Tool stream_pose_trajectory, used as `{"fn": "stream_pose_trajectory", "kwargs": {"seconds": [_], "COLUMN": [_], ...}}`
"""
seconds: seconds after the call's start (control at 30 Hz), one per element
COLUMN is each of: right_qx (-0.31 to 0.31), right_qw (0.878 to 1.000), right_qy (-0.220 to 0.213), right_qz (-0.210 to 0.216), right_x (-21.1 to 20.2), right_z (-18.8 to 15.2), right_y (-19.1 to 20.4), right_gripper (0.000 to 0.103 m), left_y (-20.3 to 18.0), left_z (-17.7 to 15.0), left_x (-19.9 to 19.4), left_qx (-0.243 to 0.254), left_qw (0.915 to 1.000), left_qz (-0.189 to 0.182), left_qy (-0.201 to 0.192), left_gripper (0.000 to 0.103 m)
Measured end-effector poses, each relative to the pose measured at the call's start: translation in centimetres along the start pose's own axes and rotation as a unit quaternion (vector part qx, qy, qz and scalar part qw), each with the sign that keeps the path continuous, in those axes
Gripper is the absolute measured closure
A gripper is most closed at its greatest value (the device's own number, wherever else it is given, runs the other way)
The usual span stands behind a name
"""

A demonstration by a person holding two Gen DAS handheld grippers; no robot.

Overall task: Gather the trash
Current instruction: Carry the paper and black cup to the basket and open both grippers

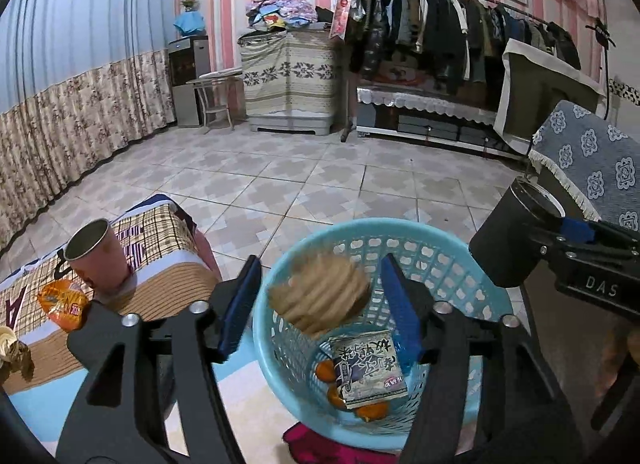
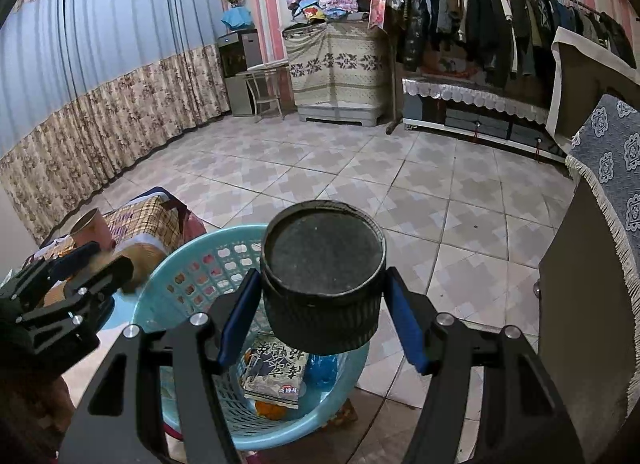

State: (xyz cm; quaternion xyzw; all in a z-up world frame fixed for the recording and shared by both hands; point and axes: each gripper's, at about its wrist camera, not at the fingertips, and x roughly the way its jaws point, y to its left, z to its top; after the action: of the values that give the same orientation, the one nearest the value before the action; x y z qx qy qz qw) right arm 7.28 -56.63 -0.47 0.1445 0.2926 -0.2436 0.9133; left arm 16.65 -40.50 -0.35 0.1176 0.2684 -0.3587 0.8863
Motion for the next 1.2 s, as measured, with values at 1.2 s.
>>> {"fn": "stream_pose_trajectory", "kwargs": {"seconds": [1.2], "right_qx": [-0.006], "right_qw": [1.000], "right_qy": [0.003], "right_qz": [0.020], "right_x": [2.5], "right_z": [-0.4], "right_y": [7.3], "right_gripper": [0.015], "left_y": [15.6], "left_z": [-1.7], "left_x": [-11.8], "left_qx": [-0.081], "left_qw": [0.9792], "left_qz": [0.174], "left_qy": [-0.063], "left_gripper": [0.005]}}
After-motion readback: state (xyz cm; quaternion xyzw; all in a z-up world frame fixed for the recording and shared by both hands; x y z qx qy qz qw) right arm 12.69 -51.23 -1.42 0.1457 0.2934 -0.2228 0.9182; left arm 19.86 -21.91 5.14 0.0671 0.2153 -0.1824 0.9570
